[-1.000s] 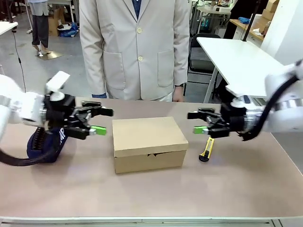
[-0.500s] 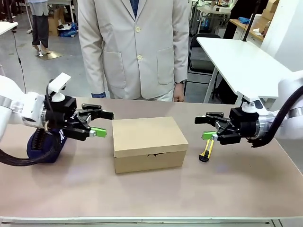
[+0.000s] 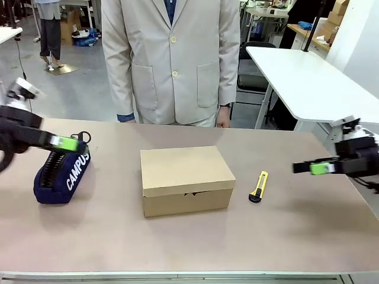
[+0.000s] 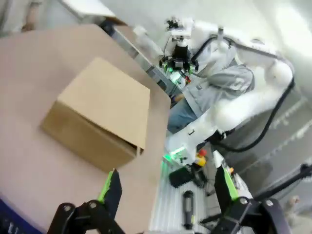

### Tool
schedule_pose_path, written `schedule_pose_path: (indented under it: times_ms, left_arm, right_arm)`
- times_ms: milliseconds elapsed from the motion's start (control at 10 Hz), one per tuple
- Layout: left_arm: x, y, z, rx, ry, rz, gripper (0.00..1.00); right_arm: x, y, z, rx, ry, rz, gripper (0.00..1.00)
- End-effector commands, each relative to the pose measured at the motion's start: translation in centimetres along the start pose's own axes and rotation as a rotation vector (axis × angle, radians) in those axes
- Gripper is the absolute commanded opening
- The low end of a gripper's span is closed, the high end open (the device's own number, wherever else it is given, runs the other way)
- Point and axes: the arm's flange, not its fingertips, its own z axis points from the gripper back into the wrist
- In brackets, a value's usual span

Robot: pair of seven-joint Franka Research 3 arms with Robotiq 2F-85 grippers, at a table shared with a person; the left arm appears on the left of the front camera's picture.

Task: Pack the item into the box.
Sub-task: Close the Mailer Box.

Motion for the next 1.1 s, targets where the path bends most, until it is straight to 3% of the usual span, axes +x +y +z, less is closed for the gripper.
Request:
schedule_pose_path:
  times_ms: [0, 200, 300, 400, 1000]
  left_arm:
    - [-3.3, -3.4, 4.3, -0.011, -0.102, 0.102, 1.00]
    - [-5.7, -2.1, 8.6, 0.021, -0.194, 0.200, 1.00]
    - [-5.4, -1.1, 9.4, -0.024, -0.340, 0.175, 1.00]
    - [-3.5, -1.8, 8.8, 0.031, -0.144, 0.162, 1.00]
    - [-3.5, -1.8, 8.8, 0.031, -0.144, 0.162, 1.00]
  right_arm:
    - [-0.8, 1.2, 3.8, -0.115, -0.043, -0.137, 1.00]
    - [-2.0, 0.0, 7.2, -0.167, -0.222, -0.241, 1.00]
    - [-1.1, -1.0, 6.7, -0.221, -0.322, -0.243, 1.00]
    - [-2.4, 0.5, 6.6, -0.150, -0.116, -0.178, 1.00]
    - [-2.4, 0.5, 6.6, -0.150, -0.116, -0.178, 1.00]
